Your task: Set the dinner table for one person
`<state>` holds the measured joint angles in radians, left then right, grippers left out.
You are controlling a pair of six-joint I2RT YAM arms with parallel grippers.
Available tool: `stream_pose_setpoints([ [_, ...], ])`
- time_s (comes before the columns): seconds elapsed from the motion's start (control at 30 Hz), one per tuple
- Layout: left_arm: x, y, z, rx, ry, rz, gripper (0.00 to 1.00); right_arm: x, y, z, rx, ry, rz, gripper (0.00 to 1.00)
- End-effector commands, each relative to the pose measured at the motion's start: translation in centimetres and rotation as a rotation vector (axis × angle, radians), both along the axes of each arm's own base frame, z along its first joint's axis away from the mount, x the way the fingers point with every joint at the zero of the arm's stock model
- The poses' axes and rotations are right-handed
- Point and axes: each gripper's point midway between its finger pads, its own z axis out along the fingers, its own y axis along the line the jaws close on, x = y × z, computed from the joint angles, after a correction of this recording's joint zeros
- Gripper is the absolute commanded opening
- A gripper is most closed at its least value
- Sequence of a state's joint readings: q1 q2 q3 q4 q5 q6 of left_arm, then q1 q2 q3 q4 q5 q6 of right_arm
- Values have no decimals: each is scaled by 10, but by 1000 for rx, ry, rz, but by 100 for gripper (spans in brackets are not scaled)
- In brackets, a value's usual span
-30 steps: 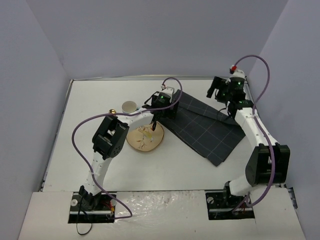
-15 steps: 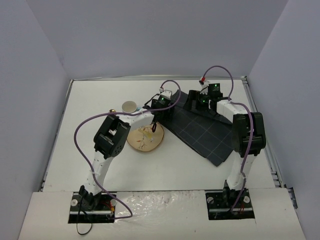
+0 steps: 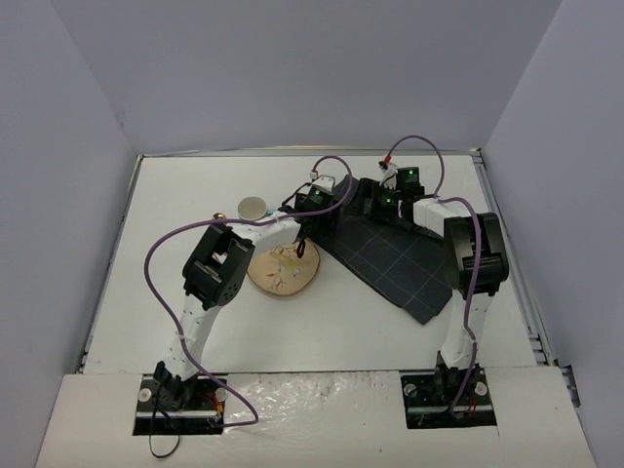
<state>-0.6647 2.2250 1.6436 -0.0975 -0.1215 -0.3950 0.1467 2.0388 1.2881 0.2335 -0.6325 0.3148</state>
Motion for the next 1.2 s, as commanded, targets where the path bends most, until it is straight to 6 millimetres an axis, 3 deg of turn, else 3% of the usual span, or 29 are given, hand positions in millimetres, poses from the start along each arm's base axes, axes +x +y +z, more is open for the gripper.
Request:
stream_pose_setpoints([
  [0.0, -8, 6, 8, -2, 32, 21, 68, 6, 12, 4, 64, -11, 14, 99],
  [0.23, -10, 9, 5, 4, 42, 24, 67, 12, 2, -10, 29, 8, -29, 100],
  [0.4, -14, 13, 0, 22, 52, 22, 65, 37, -27, -5, -73, -73, -123, 100],
  [0.83, -19, 19, -4, 63, 60, -8, 64, 126, -155, 42, -245, -302, -430, 100],
  [0.87, -19, 19, -4, 63, 60, -8, 64, 126, -155, 41, -250, -303, -427, 100],
  [0.93, -19, 18, -4, 62, 59, -15, 64, 136, -160, 60, -270, -335, -422, 100],
  [1.07, -18, 15, -3, 54, 60, -19, 64, 127, -129, 98, -327, -413, -291, 96],
  [1.17, -19, 14, -3, 54, 64, -27, 64, 105, -98, 98, -359, -436, -182, 89],
])
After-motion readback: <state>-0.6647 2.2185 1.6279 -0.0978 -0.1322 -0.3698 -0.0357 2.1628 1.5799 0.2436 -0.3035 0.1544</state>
